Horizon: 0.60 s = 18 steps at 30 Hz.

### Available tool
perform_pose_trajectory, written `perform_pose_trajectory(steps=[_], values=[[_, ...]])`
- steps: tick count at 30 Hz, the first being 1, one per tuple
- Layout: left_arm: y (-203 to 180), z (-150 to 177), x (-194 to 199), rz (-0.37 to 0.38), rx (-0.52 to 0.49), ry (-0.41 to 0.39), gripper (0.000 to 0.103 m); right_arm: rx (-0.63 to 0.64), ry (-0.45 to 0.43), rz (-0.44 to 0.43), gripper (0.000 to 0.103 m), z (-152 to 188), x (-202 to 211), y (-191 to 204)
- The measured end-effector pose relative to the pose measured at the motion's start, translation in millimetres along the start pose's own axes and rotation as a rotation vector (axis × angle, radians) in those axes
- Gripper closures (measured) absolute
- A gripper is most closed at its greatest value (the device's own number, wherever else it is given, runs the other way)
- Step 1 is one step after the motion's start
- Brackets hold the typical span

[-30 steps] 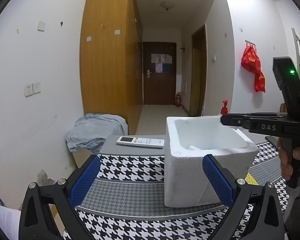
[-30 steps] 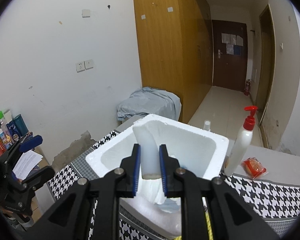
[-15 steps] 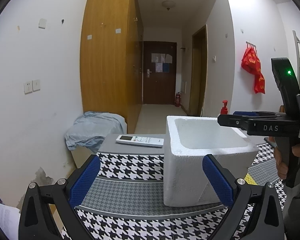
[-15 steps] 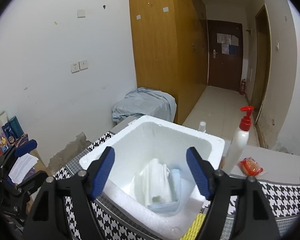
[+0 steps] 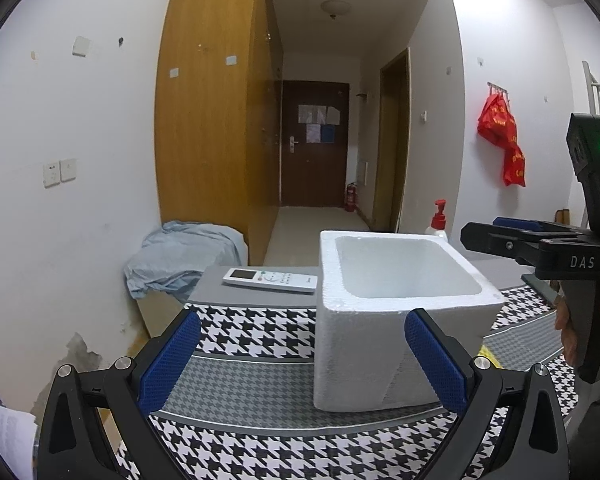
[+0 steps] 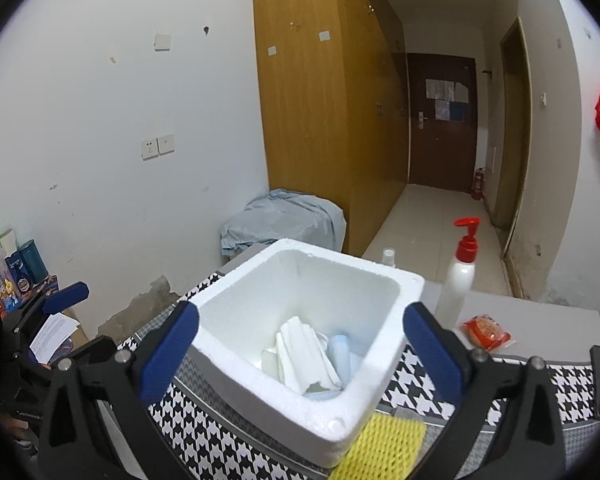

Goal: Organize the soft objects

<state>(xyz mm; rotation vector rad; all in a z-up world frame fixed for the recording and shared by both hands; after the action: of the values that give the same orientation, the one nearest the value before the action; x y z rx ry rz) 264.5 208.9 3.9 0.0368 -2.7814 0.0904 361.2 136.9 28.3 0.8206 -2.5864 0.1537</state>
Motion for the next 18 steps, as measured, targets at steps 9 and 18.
perform_pose_trajectory(steps=[9, 18], values=[[-26.6, -4.0, 7.8, 0.039, -0.019, -0.009, 0.001, -0.006, -0.012, 0.03, 0.0, 9.1, 26.4, -12.7], [-58.4, -8.7, 17.6, 0.078, -0.05, -0.026, 0.001, -0.003, -0.046, 0.062, 0.0, 17.3, 65.4, -23.7]])
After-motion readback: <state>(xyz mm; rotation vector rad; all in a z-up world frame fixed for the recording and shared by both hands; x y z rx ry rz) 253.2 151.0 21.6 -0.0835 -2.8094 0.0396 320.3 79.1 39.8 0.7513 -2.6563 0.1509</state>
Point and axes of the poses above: each gripper's, at about its wrist camera, not at the fingertips, and x roughly against the way its jaws point, y to its left, z to its underside, the point moved 10 cm from there along -x, roughly the way its jaws point, and after that the axes turned 5 degrees about z, right-handed, at the moved point
